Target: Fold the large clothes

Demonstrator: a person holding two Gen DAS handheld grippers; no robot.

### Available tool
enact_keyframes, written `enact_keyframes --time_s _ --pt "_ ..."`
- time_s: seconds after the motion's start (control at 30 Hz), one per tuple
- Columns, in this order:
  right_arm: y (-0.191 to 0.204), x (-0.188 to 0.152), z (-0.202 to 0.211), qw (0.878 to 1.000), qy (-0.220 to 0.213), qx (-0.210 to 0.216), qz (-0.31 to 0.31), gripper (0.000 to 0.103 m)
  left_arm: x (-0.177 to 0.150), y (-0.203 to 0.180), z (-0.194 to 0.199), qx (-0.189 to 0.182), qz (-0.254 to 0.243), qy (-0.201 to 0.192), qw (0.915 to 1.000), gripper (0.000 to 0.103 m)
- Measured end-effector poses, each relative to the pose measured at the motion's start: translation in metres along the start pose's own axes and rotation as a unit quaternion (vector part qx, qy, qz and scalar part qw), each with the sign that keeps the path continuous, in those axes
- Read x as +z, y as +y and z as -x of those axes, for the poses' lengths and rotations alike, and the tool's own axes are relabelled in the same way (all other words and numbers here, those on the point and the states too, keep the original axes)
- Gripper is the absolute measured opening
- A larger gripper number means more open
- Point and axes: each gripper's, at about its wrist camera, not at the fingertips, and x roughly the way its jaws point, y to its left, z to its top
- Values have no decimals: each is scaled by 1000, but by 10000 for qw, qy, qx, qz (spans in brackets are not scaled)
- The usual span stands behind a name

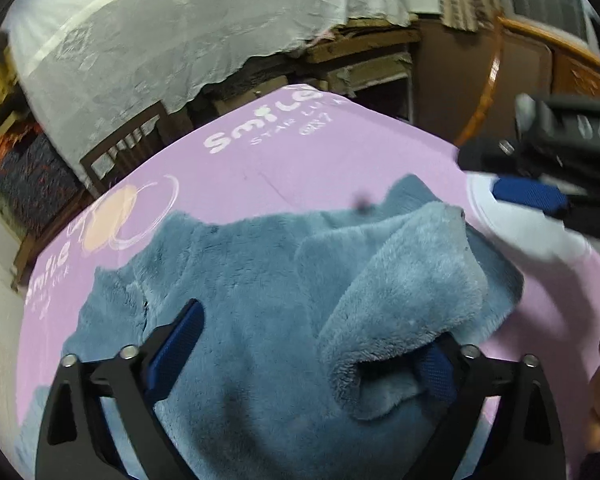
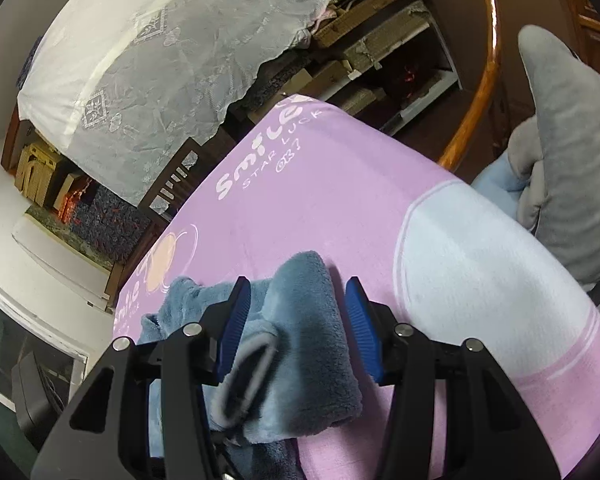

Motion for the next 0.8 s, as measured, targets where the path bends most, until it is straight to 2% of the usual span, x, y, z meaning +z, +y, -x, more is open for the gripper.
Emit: enact_keyframes --time_s 0.07,0.1,0.13,0.17,0.2,0.23,0.37,0.5,0.8 --pt "0 -1 -1 10000 16 -10 32 46 1 10 2 -15 191 -2 9998 78" --pt "3 -3 -3 9999 62 25 98 41 1 15 4 -54 293 -23 9996 66" --pt "6 -4 -5 9998 111 56 165 33 2 17 6 -85 347 -33 9994 51" --pt "9 -6 -6 9996 143 70 225 26 2 21 7 -148 438 -27 9989 44" --pt "12 -8 -8 9993 178 75 310 24 2 23 9 -204 496 -6 9986 30" --pt "15 -10 -10 9990 215 84 372 21 2 25 9 -244 538 17 9983 22" --pt "20 -14 -16 9982 353 105 475 20 -3 37 11 -299 767 11 9966 14" --pt "26 -15 -14 9972 359 355 551 21 -8 57 18 -309 1051 -43 9940 11" --pt "65 -32 -2 9867 227 853 1363 21 -15 108 61 188 1387 -557 9886 11"
